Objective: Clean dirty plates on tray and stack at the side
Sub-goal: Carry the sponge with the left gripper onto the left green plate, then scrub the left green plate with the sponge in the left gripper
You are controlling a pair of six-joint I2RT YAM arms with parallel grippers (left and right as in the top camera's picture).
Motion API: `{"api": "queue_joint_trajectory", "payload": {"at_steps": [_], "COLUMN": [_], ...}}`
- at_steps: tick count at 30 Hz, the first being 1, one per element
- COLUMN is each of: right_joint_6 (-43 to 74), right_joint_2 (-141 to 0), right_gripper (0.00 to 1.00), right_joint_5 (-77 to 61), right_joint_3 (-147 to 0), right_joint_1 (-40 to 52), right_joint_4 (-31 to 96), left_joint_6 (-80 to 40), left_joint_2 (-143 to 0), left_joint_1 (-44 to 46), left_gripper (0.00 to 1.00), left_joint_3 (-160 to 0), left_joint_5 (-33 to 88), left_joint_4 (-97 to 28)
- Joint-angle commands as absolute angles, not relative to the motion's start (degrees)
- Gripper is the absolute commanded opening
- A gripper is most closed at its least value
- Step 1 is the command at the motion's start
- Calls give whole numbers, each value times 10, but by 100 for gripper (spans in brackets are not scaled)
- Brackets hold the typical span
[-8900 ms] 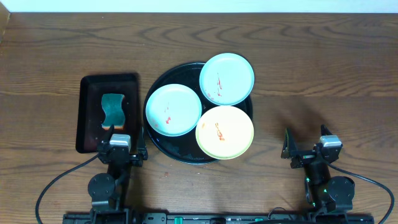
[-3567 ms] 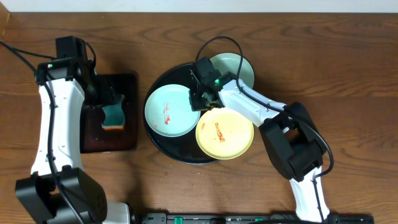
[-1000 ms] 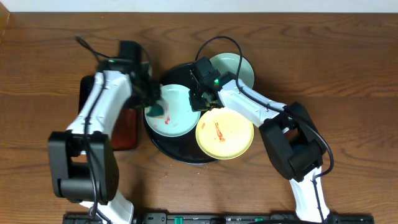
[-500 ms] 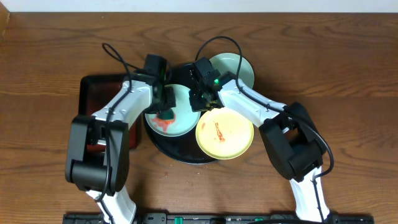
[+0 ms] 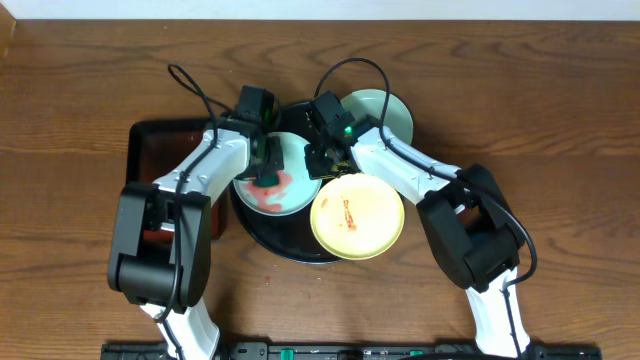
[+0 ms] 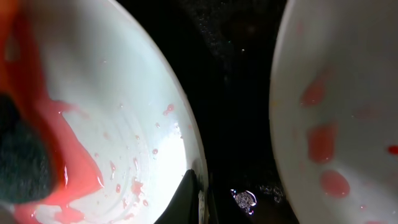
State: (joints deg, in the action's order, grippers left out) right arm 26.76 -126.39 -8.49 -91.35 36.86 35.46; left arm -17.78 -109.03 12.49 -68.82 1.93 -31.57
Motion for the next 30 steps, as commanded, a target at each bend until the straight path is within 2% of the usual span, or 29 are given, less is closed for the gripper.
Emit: {"api": "queue_joint_trajectory", "payload": {"at_steps": [1, 7, 13, 15, 19, 22, 26, 30], "right_joint_6": [268, 268, 268, 268, 268, 267, 267, 267], "right_joint_2": [-1286, -1286, -1286, -1286, -1286, -1286, -1286, -1286], "right_gripper": [3, 3, 2, 2, 2, 2, 2, 1], "right_joint_5": [-58, -58, -58, -58, -58, -58, -58, -58], "right_joint_3": [-903, -902, -902, -901, -896, -893, -893, -893], "right_joint_1": [376, 376, 376, 376, 376, 376, 375, 375], "right_joint_4": [366, 367, 372, 373, 372, 371, 371, 371], "left_joint_6": [-176, -86, -88, -123, -252, -260, -202, -83], "left_joint_2": [-1101, -1101, -1101, -1101, -1101, -1101, -1101, -1101], "left_joint_1": [124, 124, 123, 123, 124, 124, 126, 130], "left_gripper": [8, 8, 8, 7, 8, 8, 7, 7], "left_joint_3": [-683, -683, -683, -683, -683, -683, -683, -683], "left_joint_5": [41, 166, 167, 121, -79, -114, -42, 143], "left_joint_4": [-387, -448, -410, -386, -384, -396, -429, -443]}}
